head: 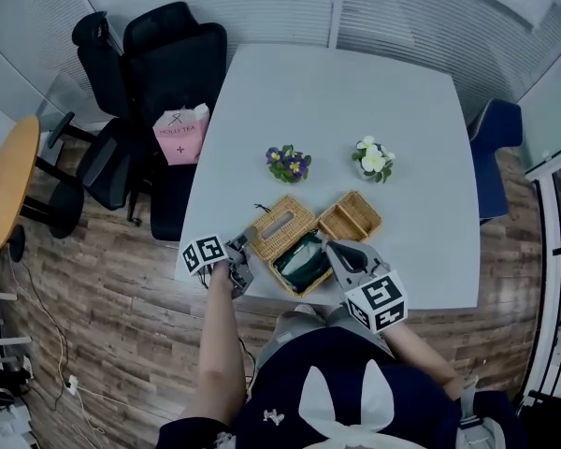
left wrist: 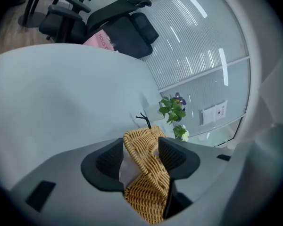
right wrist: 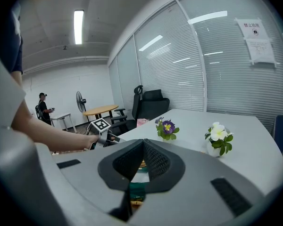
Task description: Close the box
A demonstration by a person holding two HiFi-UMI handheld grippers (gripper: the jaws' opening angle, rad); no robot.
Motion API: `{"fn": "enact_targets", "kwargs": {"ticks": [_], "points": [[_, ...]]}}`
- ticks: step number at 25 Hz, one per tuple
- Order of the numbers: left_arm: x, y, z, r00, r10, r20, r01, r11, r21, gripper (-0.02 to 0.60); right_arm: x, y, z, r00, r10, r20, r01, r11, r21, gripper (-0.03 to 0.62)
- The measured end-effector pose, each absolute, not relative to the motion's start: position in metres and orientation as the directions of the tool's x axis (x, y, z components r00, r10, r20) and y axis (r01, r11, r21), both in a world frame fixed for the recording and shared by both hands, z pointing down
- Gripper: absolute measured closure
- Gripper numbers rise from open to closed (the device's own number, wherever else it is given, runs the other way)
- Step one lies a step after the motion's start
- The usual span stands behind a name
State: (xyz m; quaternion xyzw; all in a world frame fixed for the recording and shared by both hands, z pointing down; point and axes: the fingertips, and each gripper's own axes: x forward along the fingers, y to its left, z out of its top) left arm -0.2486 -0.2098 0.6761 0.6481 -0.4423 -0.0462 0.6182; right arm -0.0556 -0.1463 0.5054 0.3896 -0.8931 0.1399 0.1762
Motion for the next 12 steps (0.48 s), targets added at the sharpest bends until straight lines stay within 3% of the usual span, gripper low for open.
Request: {"fn": "enact_targets", "kwargs": {"ticks": [4,7,12], "points": [[-0.248,-0.215,0.682,0.614,-0.634,0.470,-0.475,0.180,0.862,0.347,-0.056,-0.150,0.508,-0.631,-0.644,0.432,-0.747,0.655,-0.115,0.589],[-0.253,-0.213,0.686,0.595,-0.653,0.469,-0.452,0.210,0.867,0.418,-0.055,-0.147,0.509,-0.630,-0.643,0.434,-0.747,0.654,-0.116,0.589],[-0.259,-0.215,0.685,0.584,-0.694,0.422,-0.376,0.230,0.898,0.449,-0.055,-0.147,0.510,-0.630,-0.643,0.436,-0.747,0.655,-0.115,0.589]]}}
